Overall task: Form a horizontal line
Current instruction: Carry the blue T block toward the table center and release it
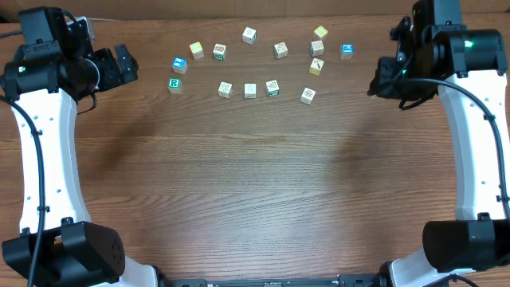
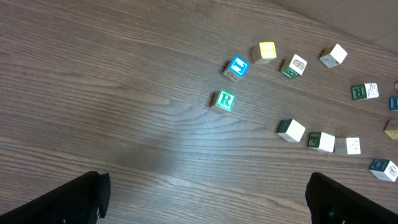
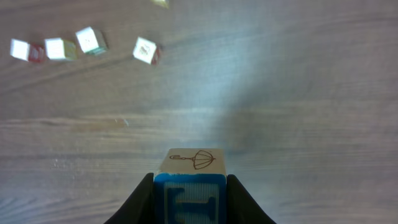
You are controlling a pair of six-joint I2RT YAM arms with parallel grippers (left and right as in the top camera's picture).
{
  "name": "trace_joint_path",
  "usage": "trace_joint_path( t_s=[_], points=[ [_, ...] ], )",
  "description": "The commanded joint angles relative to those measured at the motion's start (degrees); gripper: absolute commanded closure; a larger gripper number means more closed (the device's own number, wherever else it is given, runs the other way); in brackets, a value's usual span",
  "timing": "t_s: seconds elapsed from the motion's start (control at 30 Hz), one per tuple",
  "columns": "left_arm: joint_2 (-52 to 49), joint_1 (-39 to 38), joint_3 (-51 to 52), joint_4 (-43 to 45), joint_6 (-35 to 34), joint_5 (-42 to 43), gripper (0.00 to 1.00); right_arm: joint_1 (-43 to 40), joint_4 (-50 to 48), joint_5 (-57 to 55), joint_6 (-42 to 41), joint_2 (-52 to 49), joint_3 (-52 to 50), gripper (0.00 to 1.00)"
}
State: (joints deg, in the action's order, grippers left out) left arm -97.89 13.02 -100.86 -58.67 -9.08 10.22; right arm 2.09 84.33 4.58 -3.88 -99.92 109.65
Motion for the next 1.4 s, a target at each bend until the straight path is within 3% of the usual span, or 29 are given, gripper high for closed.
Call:
trace_joint_path(
  t_s=[0.0,0.33,0.77,1.37],
  points=[
    [-0.1,0.1,-1.0,0.0,-0.8,-0.2,0.0,1.0,0.2,0.6,-2.1,-0.1,-4.0,0.78],
    [-0.1,0.1,-1.0,0.0,-0.8,-0.2,0.0,6.3,-13.2,-1.9,-2.1,-0.1,-23.1,0.76],
    [-0.1,0.1,-1.0,0.0,-0.8,-0.2,0.0,6.2,-36.4,-3.7,-4.2,-0.1,-45.1,0.74],
    [-0.1,0.1,-1.0,0.0,-0.8,-0.2,0.0,6.1,-45.2,-9.7,-3.1,-0.9,-50.0,0.73]
  ],
)
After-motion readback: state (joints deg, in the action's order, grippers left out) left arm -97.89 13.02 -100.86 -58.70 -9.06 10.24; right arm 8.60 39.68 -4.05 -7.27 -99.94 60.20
